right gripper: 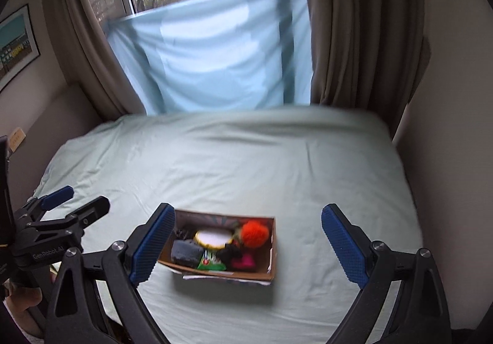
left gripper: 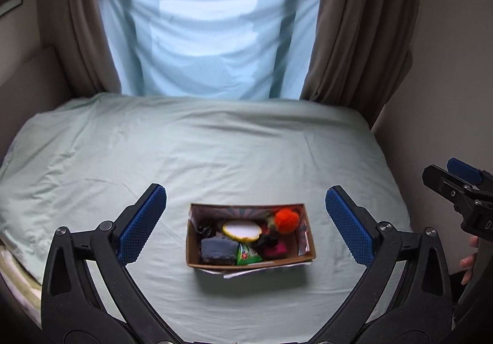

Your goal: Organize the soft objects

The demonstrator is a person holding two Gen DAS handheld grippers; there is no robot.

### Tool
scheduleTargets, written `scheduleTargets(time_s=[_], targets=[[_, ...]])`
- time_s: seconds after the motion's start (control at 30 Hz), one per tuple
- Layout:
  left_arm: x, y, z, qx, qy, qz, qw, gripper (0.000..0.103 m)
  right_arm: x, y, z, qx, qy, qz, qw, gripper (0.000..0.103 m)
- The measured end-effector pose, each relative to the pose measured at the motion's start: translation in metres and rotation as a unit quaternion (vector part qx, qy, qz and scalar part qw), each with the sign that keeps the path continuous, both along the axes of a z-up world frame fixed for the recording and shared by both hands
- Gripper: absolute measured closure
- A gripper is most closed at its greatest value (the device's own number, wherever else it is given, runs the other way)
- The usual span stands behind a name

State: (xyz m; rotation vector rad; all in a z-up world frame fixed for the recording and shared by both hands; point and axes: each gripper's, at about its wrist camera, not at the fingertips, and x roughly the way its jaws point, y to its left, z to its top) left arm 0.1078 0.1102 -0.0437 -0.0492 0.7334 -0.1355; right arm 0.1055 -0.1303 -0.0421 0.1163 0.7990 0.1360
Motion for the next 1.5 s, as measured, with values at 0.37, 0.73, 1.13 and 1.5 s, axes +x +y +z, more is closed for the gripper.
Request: scheduleTargets(time_s=[0.37,0.73,1.13,1.5], targets=[[-0.060,-0.024,0.055,0.017,-0.119,0.014,0.9927,0.000,-0.052,-0.026,0.050,-0.027,-0.109,-0.039,0.993,0.008],[-0.075,-0.040,0.060,0.013,-0.149,0.010,0.9887,0.000,-0.079,-0.035,0.059,-0.051,-0.156,-0.064,0.984,0.008],[-0.075,-0.046,0.058,0.009,-0.151,0.000,0.9886,0.000,-0.083,-0.045,0.061,-0.055,-0.164,-0.080,0.982,0.008],[-0.075,-0.046,0.059,0.013,-0.151,-0.001,0.9885,0.000,-0.083,-0.044,0.062,-0.052,-0.162,-0.083,0.982,0.008]])
